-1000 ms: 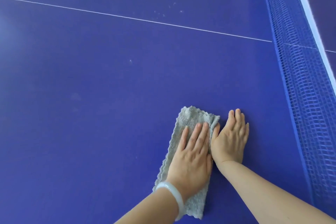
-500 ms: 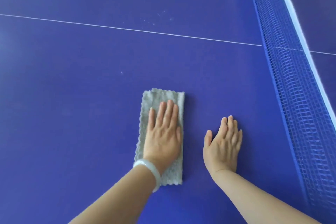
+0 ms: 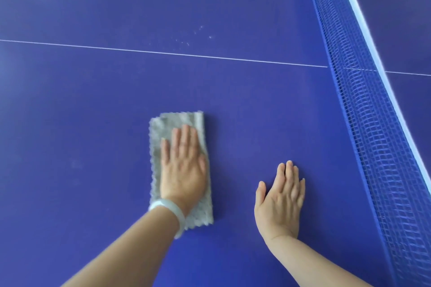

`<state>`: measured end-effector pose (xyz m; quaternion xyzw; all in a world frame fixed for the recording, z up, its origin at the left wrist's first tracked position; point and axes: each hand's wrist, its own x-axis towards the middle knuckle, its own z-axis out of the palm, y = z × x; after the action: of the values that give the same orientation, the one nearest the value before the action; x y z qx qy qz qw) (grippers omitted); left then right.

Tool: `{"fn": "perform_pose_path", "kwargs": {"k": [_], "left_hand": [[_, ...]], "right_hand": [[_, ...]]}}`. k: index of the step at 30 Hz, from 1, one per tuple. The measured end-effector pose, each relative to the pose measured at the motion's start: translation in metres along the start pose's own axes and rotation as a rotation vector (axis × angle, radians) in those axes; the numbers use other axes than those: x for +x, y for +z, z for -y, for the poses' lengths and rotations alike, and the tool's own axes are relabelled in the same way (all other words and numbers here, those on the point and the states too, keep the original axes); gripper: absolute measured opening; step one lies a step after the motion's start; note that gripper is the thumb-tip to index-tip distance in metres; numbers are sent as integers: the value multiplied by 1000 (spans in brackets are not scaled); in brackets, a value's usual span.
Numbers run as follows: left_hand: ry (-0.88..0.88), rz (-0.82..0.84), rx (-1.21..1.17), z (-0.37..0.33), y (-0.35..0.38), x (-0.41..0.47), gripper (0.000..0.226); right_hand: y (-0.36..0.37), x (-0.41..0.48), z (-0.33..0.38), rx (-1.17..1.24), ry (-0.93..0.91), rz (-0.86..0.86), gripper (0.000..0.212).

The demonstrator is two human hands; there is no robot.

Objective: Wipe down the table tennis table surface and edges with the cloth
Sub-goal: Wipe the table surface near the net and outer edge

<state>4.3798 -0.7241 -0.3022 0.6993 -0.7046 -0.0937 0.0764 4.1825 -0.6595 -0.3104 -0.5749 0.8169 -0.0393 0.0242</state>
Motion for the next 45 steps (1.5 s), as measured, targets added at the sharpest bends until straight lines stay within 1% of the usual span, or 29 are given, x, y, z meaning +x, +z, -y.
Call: {"fn": "perform_pose_path", "kwargs": {"k": [2,3,4,6,11,13,15,17,20,22,24,26,28,31,32,33,34,35,36,38,39,40,42,43,44,45], "left_hand": [[245,57,-24,-33,9,-24,61],[340,87,-21,-41,12,-31,60],[383,113,-16,-45,14,-33,59],[377,149,-14,-44,13,-33,59],[364,185,-8,-44,12,-35,60],[362,177,-20,-44,11,-34,60],[355,158,-41,-45,11,-33,60],[357,152,-55,-46,10,-34,60],[355,135,-65,-45,12,-33,60],[366,126,-77,-45,14,-31,61],[385,111,-90,-38,14,-23,61],[325,62,-85,-18,8,0,59],[130,-27,-60,10,-1,35,58],[-200,-37,-42,45,-12,77,58],[-280,-37,-55,45,-12,82,58],[-316,-41,-65,36,-10,82,59],[-286,-39,-61,19,-8,79,60],[-192,-32,-54,-2,-4,72,60],[-49,-8,-47,-24,2,62,61],[270,105,-21,-58,13,46,62],[386,148,-6,-65,15,45,61],[463,164,0,-63,13,51,60],[536,142,37,-44,7,71,59],[510,115,53,-30,4,83,57],[423,91,57,-14,0,97,56],[294,64,53,3,-5,109,55]], "right_hand": [[-1,1,2,13,9,7,64],[-1,1,2,14,10,10,63],[-1,1,2,7,10,8,61],[-1,1,0,-7,16,26,59],[-13,-2,2,6,29,128,64],[-23,10,0,61,32,147,59],[-31,41,-2,200,35,122,45],[-34,82,8,278,6,94,44],[-23,126,40,215,10,107,50],[-8,130,51,180,52,75,52],[2,129,51,170,53,39,55],[7,128,45,167,29,10,58],[9,130,43,145,14,-11,60],[10,130,47,82,23,-9,60],[10,130,49,62,27,-7,59],[9,130,51,50,31,-4,59],[8,130,51,45,33,0,59],[8,130,51,47,34,3,59],[7,131,51,58,33,4,59],[7,132,49,95,31,15,58],[7,132,48,107,29,19,58],[7,132,47,111,25,19,58],[7,132,45,107,18,14,58],[6,131,45,102,20,13,58],[6,130,45,95,21,9,58],[5,129,46,86,21,5,59]]}}
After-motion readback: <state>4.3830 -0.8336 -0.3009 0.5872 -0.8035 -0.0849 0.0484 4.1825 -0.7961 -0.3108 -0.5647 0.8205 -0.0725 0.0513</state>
